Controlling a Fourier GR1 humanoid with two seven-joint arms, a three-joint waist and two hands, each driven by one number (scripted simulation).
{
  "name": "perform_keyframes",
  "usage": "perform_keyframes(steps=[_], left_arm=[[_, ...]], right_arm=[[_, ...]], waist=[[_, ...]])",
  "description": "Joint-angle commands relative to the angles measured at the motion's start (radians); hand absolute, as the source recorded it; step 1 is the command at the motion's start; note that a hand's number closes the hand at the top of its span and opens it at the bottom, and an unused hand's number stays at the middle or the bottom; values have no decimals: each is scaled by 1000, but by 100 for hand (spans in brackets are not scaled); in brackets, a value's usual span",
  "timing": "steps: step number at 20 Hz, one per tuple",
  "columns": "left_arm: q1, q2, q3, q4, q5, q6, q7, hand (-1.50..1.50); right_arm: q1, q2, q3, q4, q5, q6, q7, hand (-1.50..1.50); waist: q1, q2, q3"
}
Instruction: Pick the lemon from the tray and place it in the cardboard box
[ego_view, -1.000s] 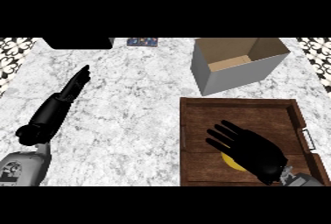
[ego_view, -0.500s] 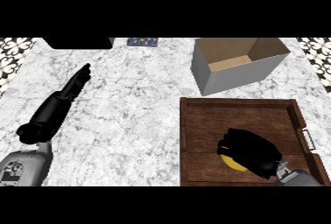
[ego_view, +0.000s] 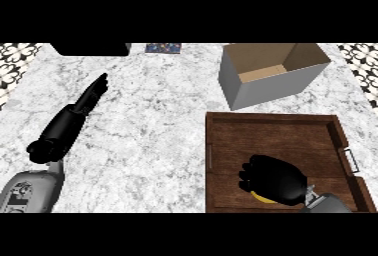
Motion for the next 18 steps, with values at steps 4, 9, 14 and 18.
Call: perform_keyframes(steps=[4,9,14,18], left_arm=[[41,-20,-25,-42,-19,11,-2,0],[-3,9,26,32,1,-10,-25,0],[37,8,14,-20,-9,-20,-22,0],[16,-4,30,31,-5,-14,-33,0]], right_arm=[[-20,43,126,47,-109,35,-269,150],[-2,12,16,-90,-265,11,-382,150],[-32,-63,-87,-214,-399,21,-433,150],[-63,-77,-200,-364,-609,208,-291,150]], waist=[[16,7,10],[-15,5,10],[-7,4,10],[-16,5,8]])
